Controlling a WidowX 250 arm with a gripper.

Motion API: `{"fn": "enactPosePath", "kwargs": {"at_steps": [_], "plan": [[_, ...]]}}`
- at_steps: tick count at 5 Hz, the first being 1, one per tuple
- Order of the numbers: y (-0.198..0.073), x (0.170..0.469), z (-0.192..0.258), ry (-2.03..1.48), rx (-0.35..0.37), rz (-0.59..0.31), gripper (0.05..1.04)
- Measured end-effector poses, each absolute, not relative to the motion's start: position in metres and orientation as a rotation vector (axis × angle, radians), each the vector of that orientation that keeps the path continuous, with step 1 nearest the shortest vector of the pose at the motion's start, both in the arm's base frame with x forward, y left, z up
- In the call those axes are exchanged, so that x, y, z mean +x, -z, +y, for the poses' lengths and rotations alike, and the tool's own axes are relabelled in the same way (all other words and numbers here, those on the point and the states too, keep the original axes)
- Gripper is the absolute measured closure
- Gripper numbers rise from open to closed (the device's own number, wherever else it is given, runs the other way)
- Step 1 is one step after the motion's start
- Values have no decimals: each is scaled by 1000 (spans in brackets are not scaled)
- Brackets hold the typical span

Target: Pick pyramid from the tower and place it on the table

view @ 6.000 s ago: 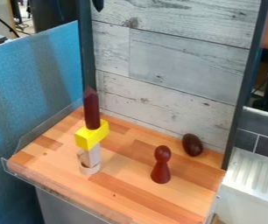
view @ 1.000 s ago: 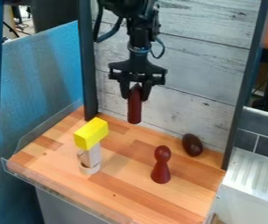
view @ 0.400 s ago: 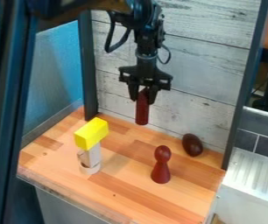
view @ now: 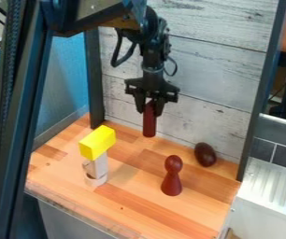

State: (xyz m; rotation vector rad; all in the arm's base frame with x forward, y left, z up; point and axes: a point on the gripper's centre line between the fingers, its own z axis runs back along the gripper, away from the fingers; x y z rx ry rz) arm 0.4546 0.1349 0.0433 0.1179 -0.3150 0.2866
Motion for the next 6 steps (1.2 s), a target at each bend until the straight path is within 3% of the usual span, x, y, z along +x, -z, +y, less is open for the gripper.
{"fn": "enactPosePath", "kwargs": {"at_steps": [1, 2, 4, 6], "plan": [[-24, 446, 123, -245, 70, -354, 576], [-43, 447, 118, -200, 66, -466, 576], [-40, 444, 115, -186, 49, -469, 576], [-29, 446, 118, -165, 102, -437, 576]]}}
